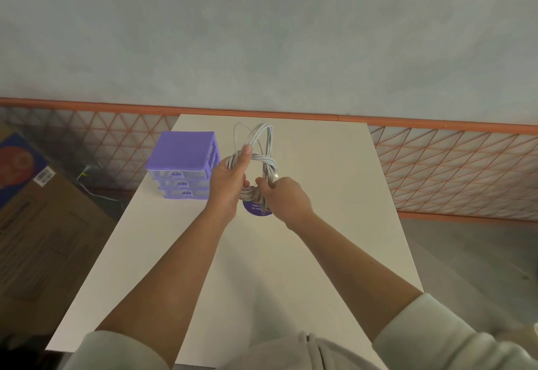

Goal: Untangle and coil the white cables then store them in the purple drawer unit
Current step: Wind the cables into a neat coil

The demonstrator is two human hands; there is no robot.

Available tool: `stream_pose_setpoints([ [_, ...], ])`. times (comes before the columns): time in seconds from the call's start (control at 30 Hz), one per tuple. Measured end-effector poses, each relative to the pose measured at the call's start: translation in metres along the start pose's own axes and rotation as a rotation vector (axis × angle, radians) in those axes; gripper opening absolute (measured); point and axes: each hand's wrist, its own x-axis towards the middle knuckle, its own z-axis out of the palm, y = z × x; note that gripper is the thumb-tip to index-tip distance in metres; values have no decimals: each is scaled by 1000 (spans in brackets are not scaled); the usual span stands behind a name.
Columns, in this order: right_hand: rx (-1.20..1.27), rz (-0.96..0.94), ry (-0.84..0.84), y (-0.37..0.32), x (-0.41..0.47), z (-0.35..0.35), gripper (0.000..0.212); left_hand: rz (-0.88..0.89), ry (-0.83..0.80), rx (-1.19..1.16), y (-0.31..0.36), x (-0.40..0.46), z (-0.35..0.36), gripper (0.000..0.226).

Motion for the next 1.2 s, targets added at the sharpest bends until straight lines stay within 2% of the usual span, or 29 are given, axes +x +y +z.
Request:
stream_pose_setpoints([
  [0.3, 46, -53, 21, -7, -3, -10, 49, 50, 124, 4, 7, -4, 1, 45],
  [0.6, 393, -60, -77, -1, -11, -9, 46, 63, 139, 5, 7, -5, 2, 46],
  [0.7, 399, -132, -55, -2, -14, -7, 46, 40, 162, -43, 9, -5, 1, 48],
  [0.8, 397, -228, -101, -5, -24, -5, 38, 38, 221, -48, 14, 0, -4, 51],
  [0.93, 380, -272, -138, 7, -32, 8, 39, 54, 280, -70, 23, 8, -15, 51],
  [1.1, 272, -203, -180, 22, -23, 8, 32, 27, 218, -64, 16, 12, -16, 53],
  [1.2, 263, -178, -261, 14, -15, 3, 11, -70, 98, -203, 13, 11, -9, 51],
])
